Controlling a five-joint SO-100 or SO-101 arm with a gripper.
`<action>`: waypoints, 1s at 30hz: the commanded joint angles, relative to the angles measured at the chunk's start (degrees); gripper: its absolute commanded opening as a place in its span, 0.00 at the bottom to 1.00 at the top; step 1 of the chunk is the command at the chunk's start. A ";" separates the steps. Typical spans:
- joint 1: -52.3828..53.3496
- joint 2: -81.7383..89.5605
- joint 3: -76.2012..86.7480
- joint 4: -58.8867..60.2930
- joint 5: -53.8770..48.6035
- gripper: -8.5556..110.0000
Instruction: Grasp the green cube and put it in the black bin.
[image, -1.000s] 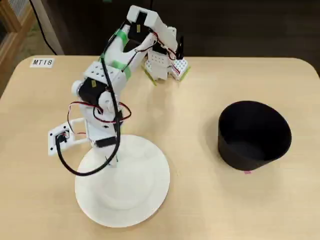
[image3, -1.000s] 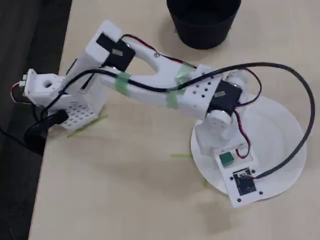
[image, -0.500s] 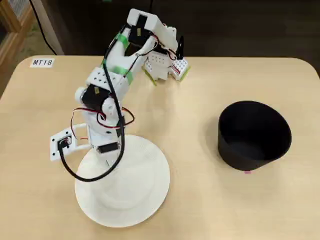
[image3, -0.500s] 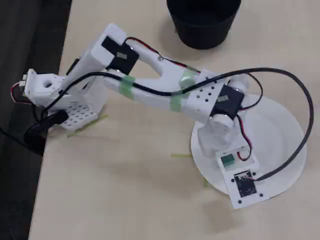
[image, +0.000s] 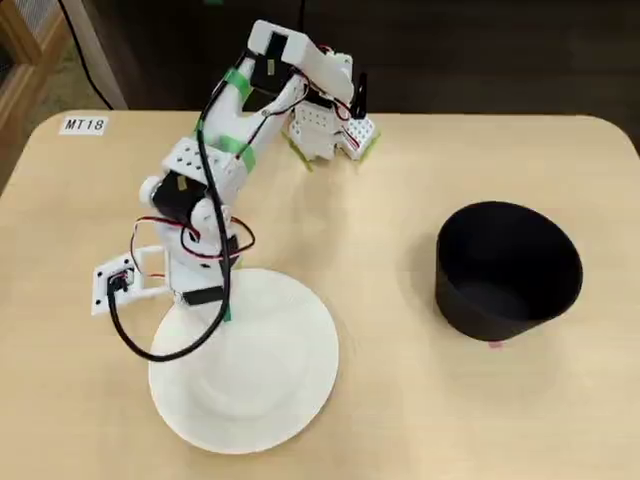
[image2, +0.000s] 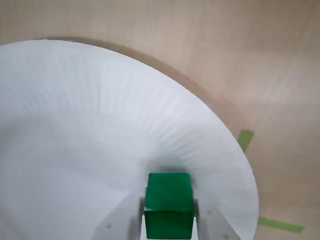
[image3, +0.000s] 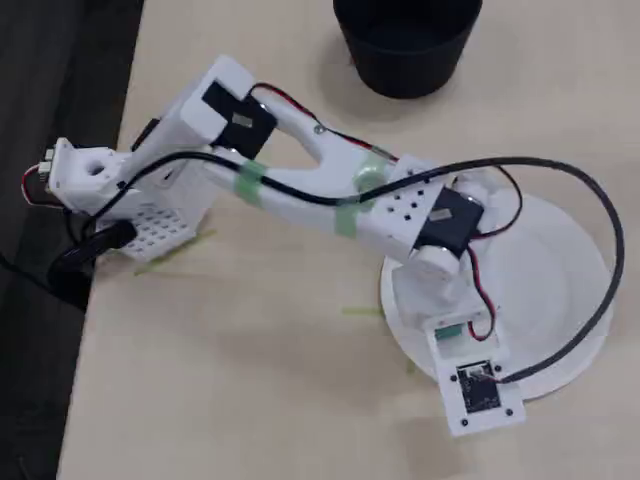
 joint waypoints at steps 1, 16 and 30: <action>0.00 1.49 -2.72 -0.35 0.44 0.07; -14.50 31.82 -4.39 -3.43 39.90 0.07; -50.01 32.78 -3.43 3.52 67.85 0.07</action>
